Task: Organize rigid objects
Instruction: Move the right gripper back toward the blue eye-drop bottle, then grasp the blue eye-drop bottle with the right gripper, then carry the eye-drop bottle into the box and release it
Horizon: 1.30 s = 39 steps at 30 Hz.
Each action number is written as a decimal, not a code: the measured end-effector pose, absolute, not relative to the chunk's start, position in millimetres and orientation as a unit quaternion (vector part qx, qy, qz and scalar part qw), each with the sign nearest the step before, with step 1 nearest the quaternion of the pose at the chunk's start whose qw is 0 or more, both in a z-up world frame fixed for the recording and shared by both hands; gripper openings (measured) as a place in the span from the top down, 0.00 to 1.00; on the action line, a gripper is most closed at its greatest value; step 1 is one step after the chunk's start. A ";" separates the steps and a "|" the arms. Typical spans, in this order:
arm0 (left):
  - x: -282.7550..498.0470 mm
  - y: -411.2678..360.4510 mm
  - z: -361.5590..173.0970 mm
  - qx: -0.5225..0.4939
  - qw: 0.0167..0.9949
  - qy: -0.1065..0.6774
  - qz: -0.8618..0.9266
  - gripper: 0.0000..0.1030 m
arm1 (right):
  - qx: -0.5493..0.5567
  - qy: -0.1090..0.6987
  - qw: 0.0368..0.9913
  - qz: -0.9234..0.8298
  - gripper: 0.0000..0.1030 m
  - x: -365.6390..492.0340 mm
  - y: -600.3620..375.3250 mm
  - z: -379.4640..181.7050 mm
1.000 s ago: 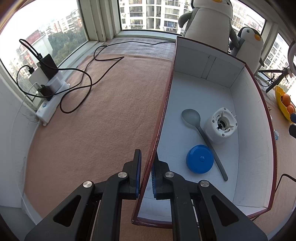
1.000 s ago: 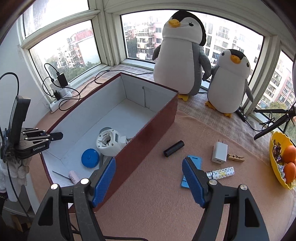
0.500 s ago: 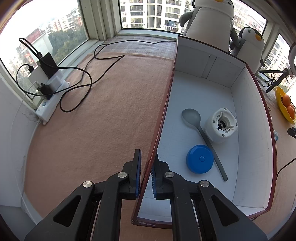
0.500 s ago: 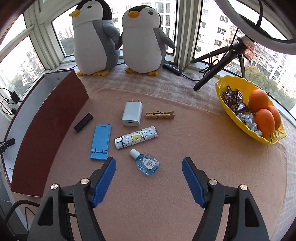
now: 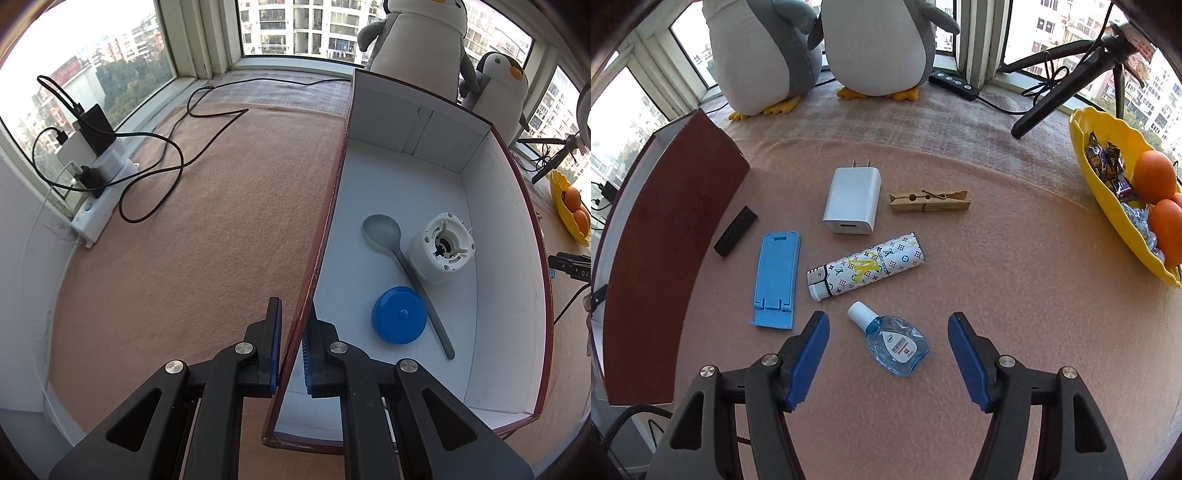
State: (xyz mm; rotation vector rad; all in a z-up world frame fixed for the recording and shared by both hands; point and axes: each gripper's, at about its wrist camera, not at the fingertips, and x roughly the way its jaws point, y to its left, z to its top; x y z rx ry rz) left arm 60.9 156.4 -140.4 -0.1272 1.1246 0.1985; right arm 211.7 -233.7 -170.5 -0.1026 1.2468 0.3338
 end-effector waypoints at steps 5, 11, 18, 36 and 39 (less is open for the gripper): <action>61.3 155.3 -140.4 -0.059 0.839 0.532 0.095 0.90 | -0.084 0.597 0.783 0.148 0.57 213.7 -229.0 -187.5; 61.3 154.8 -140.5 -0.058 0.839 0.533 0.096 0.90 | -0.096 0.596 0.784 0.144 0.69 210.2 -231.6 -189.2; 61.3 154.6 -140.2 -0.058 0.839 0.533 0.096 0.90 | -0.105 0.588 0.791 0.133 0.69 199.2 -233.1 -187.0; 61.3 154.4 -140.0 -0.058 0.839 0.532 0.096 0.90 | -0.063 0.490 0.850 0.180 0.69 169.8 -189.0 -97.1; 61.4 154.0 -139.8 -0.058 0.839 0.532 0.096 0.90 | -0.069 0.479 0.851 0.203 0.69 164.7 -166.4 -88.2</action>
